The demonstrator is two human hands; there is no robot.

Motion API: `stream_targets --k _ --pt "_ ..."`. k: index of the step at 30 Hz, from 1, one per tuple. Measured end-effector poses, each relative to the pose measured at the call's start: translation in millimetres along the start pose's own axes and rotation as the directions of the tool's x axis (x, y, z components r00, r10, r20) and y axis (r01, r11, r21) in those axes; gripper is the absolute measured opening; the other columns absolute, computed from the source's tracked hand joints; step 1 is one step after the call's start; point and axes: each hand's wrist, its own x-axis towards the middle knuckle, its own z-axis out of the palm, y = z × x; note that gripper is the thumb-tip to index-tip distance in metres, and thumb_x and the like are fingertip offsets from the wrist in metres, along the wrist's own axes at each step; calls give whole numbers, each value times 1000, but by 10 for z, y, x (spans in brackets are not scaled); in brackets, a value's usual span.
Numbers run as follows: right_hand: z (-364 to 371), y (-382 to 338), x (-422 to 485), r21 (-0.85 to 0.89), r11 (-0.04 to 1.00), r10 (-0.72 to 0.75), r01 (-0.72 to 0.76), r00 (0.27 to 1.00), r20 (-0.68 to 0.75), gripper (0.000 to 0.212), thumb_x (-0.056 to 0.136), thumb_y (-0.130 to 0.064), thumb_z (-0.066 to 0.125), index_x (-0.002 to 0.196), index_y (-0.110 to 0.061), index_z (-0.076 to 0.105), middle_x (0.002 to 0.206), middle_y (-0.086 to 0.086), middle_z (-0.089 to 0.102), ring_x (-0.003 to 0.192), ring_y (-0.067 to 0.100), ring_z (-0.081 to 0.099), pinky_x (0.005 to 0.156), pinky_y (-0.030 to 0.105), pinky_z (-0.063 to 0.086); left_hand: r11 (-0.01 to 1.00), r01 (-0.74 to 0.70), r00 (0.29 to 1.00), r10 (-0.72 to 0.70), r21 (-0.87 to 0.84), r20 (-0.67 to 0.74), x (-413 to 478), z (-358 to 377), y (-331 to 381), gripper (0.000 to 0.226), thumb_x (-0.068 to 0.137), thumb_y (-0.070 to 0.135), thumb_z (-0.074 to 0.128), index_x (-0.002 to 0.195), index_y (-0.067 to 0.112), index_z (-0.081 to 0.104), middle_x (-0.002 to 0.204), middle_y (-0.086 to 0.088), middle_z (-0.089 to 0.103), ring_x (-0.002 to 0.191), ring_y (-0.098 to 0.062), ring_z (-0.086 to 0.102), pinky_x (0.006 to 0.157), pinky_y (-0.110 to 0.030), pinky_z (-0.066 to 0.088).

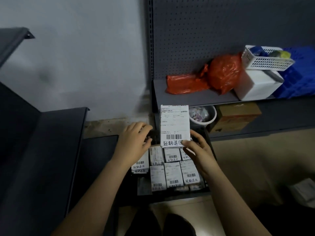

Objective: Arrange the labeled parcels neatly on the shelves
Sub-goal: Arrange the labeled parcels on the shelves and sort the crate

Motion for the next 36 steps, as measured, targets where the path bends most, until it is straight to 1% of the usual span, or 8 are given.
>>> stream_targets --k 4,9,12,18,25,29,32,36 --pt "4 348 356 -33 993 110 -110 994 -15 43 86 -2 67 125 -20 58 101 1 76 95 13 71 79 23 53 998 54 995 -50 -44 81 -63 518 -206 39 74 17 79 110 13 66 102 -2 61 92 -24 59 78 -38 48" --pt "-65 872 771 -78 965 250 -251 968 -15 43 86 -8 69 125 -23 59 104 -1 75 106 16 67 102 35 47 985 162 966 -145 -62 212 -269 1153 -401 39 72 18 79 108 14 65 103 -3 62 93 -26 60 78 -39 49" --pt "-103 1211 1026 -81 942 324 -325 946 -23 42 85 -10 71 123 -24 59 100 -3 76 103 12 68 109 40 42 976 207 943 -181 -65 280 -435 1550 -516 39 69 16 79 105 15 64 101 -3 62 90 -26 60 75 -38 49" --pt "-123 1711 1468 -122 912 395 -392 919 2 41 85 -13 72 122 -27 59 104 0 75 99 10 68 106 37 44 950 292 895 -229 -115 383 -623 2170 -674 44 75 17 76 116 14 61 108 -2 62 97 -25 59 81 -37 47" --pt "-119 2121 1812 -170 901 405 -399 914 2 37 87 -10 69 119 -28 60 109 -4 73 103 9 68 86 22 49 889 411 851 -295 -201 434 -660 2618 -730 48 85 24 68 129 13 52 117 -5 62 103 -24 56 79 -32 42" --pt "-127 2265 1906 -277 872 418 -404 909 -11 48 88 -17 69 133 -26 55 120 -6 67 114 11 61 105 33 43 858 478 806 -345 -187 481 -686 2759 -764 44 88 28 65 127 12 51 116 -5 62 104 -24 56 82 -38 47" --pt "-144 2325 1949 -367 843 418 -393 908 -11 50 89 -21 65 137 -26 53 125 -5 66 116 13 60 109 42 42 854 490 788 -348 -176 508 -688 2829 -761 45 90 30 63 128 13 48 117 -5 61 105 -24 54 83 -36 45" --pt "-108 2321 1969 -506 810 358 -297 933 25 45 95 -17 61 139 -22 49 125 -4 64 110 10 60 91 25 46 848 503 769 -351 -167 535 -690 2879 -793 45 92 30 62 131 14 47 121 -5 59 109 -24 53 85 -34 43"
